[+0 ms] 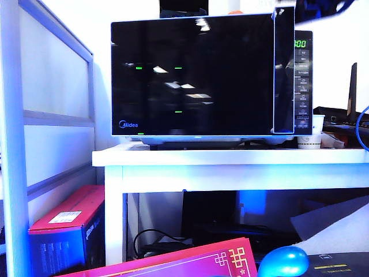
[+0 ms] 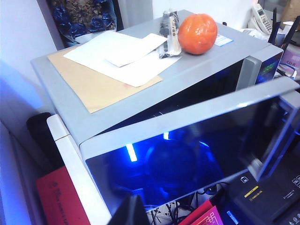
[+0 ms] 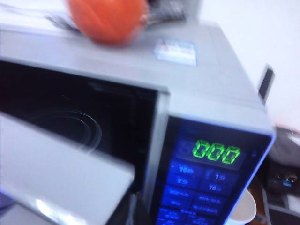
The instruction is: Open the microwave door, place the orange inside the microwave, then close the microwave door.
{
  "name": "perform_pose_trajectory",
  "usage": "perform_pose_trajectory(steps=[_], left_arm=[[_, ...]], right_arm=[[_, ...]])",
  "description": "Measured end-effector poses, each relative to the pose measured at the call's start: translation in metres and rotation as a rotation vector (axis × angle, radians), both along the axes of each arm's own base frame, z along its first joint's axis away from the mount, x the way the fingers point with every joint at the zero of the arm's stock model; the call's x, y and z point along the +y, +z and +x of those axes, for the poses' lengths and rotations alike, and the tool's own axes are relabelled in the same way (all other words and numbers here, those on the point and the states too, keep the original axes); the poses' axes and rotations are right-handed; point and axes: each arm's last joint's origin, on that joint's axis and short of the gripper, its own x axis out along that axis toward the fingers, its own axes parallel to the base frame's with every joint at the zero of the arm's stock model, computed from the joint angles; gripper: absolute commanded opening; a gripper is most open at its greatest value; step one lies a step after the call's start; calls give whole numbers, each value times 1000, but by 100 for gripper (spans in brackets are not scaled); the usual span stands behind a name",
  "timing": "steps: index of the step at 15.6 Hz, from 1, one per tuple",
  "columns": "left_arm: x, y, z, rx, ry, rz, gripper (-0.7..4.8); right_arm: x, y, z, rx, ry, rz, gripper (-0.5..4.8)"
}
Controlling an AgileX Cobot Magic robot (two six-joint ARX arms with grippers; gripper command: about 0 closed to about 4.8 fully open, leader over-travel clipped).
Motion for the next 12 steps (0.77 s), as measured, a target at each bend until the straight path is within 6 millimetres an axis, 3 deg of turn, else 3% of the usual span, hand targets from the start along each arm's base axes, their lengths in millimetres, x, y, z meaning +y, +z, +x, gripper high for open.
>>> perform_pose_trajectory(steps=[5, 7, 8, 9, 11, 12], left_arm=[[0, 0, 0, 4, 1, 2, -5], [-1, -1, 0, 8, -6, 3, -5], [0, -1, 0, 7, -3, 2, -5], [1, 0, 0, 4, 3, 1, -5], [-1, -1, 1, 11, -6, 4, -5], [-1, -2, 0, 14, -5, 5, -5]], right_arm=[[-3, 16, -40, 51, 114, 4, 0], [-1, 70, -65, -303, 89, 42, 0], [-3, 80, -69, -370, 36, 53, 0], [-6, 71, -59, -333, -42, 51, 0], [-3, 32, -34, -116, -109, 5, 0], [-4, 36, -34, -135, -114, 9, 0]])
